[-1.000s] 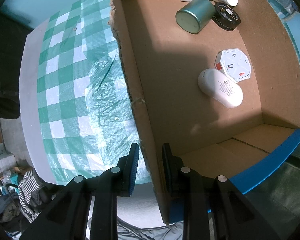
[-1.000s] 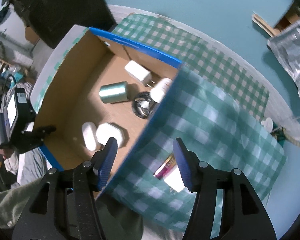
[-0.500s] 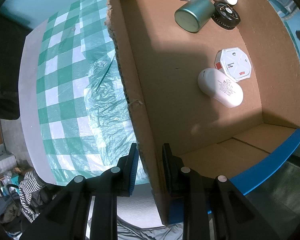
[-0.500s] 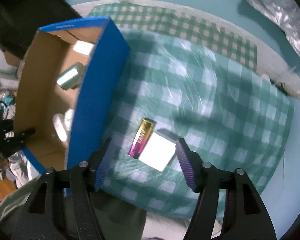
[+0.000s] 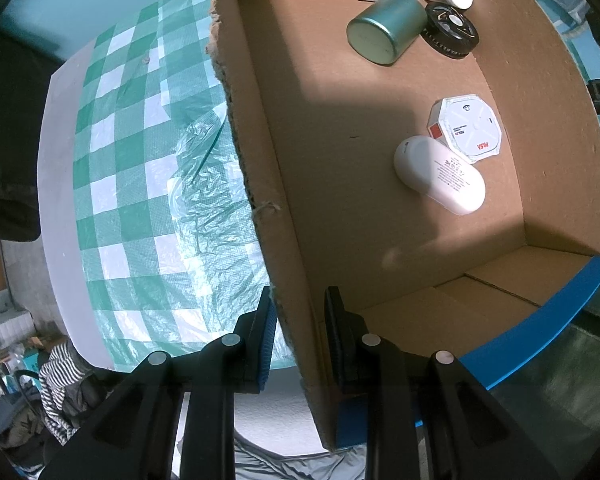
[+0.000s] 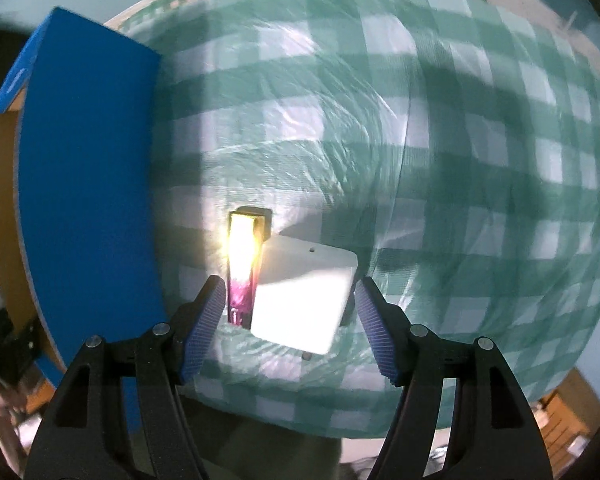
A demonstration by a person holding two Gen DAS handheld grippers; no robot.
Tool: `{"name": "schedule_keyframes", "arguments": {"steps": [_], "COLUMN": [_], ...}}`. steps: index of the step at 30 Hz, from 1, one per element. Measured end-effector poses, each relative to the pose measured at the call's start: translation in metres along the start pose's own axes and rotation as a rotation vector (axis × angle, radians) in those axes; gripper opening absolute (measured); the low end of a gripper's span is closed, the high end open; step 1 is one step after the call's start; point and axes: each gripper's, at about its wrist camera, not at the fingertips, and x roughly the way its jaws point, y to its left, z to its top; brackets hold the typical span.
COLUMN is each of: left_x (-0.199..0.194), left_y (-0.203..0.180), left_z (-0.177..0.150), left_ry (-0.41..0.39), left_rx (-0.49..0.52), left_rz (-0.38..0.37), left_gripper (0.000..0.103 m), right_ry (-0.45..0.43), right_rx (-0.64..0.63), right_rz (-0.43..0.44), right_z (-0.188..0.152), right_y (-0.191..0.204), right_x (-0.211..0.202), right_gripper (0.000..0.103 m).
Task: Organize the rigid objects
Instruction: 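Close the right gripper on the white charger block and lift, then carry the charger block into the box and open the right gripper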
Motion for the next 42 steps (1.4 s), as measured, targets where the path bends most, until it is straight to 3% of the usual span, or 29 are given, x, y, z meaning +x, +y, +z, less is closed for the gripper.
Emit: {"name": "schedule_keyframes", "arguments": {"steps": [6,7,9,18,31,42], "left_x": [-0.001,-0.001,-0.001,0.000,0.000,-0.001], "left_y": [0.000,0.000,0.000,0.000,-0.001,-0.002], "left_z": [0.001,0.001,0.001,0.002,0.003,0.003], "left_ry": [-0.001,-0.002,-0.001,-0.003,-0.003,-0.005], "left_rx": [-0.003,-0.003,-0.003,-0.002,-0.001,-0.001], "left_rz": [-0.002,-0.002,-0.002,-0.002,-0.001,-0.004], "left_gripper": [0.024,0.024,0.024,0.024,0.024,0.024], "right_ry": [0.001,0.003,0.010,0.013,-0.013,-0.033], "right_rx": [0.021,0.014,-0.006,-0.149,-0.185,-0.273], "right_rz": [-0.010,-0.014,-0.038,-0.159,-0.172,-0.154], "right_z": [0.002,0.002,0.000,-0.004,-0.026,-0.034], "right_y": [-0.006,-0.004,-0.002,0.013,0.009,0.032], "right_x": [0.010,0.012,0.016,0.023,0.036,-0.007], "right_gripper": [0.067,0.063,0.056,0.053,0.052,0.051]}}
